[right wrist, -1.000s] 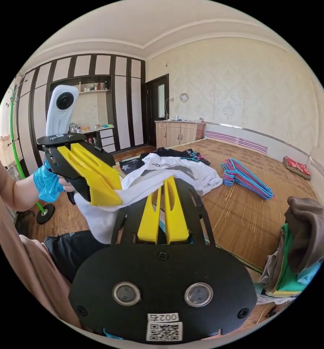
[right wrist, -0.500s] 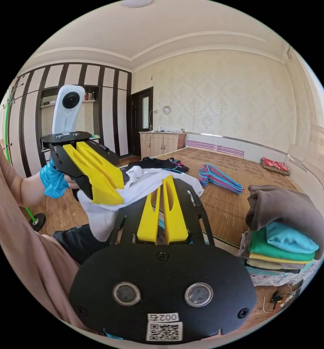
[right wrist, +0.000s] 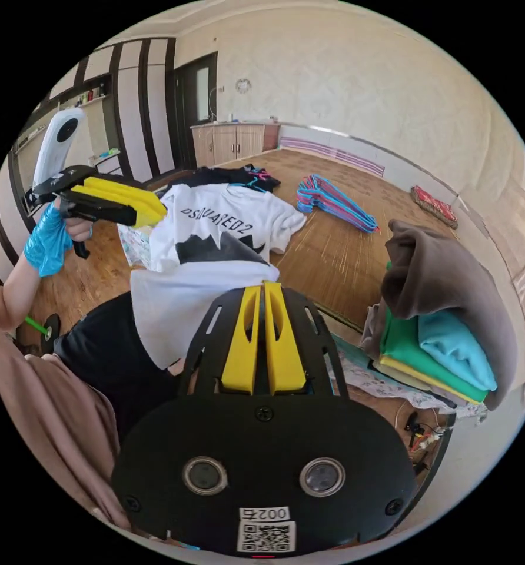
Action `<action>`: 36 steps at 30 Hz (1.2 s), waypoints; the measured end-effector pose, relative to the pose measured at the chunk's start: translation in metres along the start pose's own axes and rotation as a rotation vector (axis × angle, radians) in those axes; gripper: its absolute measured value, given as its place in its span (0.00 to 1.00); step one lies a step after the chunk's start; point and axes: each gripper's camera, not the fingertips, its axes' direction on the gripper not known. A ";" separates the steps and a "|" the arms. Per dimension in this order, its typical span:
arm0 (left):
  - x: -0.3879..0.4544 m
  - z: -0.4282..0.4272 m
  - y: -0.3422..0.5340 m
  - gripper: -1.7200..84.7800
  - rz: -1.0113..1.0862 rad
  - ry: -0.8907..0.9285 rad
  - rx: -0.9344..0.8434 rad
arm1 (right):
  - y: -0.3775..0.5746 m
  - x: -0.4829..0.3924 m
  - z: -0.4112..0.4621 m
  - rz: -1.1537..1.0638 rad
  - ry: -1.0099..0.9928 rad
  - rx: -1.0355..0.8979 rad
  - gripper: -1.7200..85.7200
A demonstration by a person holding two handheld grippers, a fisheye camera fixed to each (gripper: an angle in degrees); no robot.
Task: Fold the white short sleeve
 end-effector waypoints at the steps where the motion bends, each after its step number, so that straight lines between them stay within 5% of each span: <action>1: -0.020 0.002 0.004 0.02 -0.054 -0.042 -0.009 | -0.011 0.007 0.008 -0.006 0.011 -0.064 0.06; 8: -0.144 0.014 0.026 0.03 -0.349 -0.288 -0.019 | -0.098 0.029 0.017 -0.089 -0.022 -0.296 0.08; 15: -0.252 0.037 0.036 0.06 -0.595 -0.466 0.057 | -0.227 0.025 0.068 -0.139 -0.122 -0.114 0.08; 23: -0.357 0.096 0.055 0.09 -0.891 -0.518 0.058 | -0.433 -0.013 0.238 -0.331 -0.016 -0.039 0.09; 36: -0.387 0.101 0.044 0.09 -0.848 -0.496 0.035 | -0.584 -0.059 0.423 -0.365 0.014 -0.222 0.11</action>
